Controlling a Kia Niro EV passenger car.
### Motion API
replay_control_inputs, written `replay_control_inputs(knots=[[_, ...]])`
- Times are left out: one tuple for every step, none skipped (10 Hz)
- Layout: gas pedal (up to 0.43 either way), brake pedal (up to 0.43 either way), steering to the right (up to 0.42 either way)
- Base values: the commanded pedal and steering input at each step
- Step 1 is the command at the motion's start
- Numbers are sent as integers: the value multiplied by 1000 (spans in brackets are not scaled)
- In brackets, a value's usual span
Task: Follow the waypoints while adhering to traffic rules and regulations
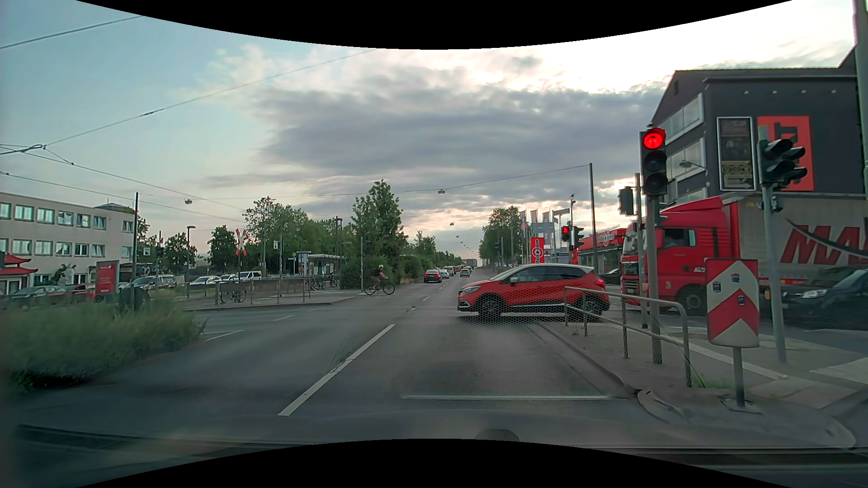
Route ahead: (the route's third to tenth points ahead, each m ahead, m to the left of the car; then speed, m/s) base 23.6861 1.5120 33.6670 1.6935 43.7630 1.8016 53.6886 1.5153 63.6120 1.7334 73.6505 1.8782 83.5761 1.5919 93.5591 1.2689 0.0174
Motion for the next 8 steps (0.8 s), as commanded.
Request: replay_control_inputs(knots=[[0, 268, -4], [0, 268, -4], [0, 268, -4], [0, 268, -4], [0, 268, -4], [0, 268, -4], [0, 268, -4], [0, 268, -4]])
